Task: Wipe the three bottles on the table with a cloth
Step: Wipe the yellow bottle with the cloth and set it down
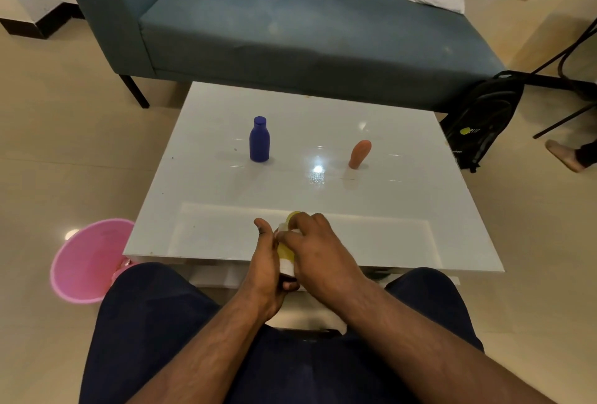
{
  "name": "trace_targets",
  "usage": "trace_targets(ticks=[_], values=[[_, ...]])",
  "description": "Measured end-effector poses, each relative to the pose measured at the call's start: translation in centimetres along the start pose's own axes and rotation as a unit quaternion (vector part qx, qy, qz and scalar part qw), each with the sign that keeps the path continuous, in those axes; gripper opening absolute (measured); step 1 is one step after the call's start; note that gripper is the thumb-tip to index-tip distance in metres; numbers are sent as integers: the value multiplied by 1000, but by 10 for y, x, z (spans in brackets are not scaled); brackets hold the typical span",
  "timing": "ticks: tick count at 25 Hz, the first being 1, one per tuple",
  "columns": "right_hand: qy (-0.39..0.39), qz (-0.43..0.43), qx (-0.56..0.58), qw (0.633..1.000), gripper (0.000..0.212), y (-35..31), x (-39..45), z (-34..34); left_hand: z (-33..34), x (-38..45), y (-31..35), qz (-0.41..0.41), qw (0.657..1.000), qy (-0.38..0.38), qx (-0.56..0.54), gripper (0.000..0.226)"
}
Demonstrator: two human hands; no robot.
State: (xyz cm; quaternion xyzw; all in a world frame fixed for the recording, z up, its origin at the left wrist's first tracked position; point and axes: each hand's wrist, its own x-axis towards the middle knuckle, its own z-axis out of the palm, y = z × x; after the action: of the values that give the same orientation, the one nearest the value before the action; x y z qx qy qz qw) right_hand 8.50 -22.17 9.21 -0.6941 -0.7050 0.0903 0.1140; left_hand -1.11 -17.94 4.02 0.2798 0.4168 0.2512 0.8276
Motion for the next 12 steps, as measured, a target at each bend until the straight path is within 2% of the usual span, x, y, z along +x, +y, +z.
trace_targets(ticks=[2, 5, 6, 10, 12], values=[[25, 23, 3, 999, 46, 14, 12, -1, 2, 0, 1, -8, 1000, -11, 1, 87], [64, 103, 49, 991, 40, 21, 23, 0, 1, 3, -1, -5, 1000, -9, -8, 87], [63, 105, 60, 991, 40, 16, 20, 1, 0, 3, -1, -2, 1000, -12, -9, 88], [3, 19, 38, 999, 61, -10, -9, 7, 0, -1, 2, -11, 999, -17, -29, 85], [11, 19, 47, 999, 55, 2, -5, 5, 0, -1, 4, -11, 999, -19, -28, 85]])
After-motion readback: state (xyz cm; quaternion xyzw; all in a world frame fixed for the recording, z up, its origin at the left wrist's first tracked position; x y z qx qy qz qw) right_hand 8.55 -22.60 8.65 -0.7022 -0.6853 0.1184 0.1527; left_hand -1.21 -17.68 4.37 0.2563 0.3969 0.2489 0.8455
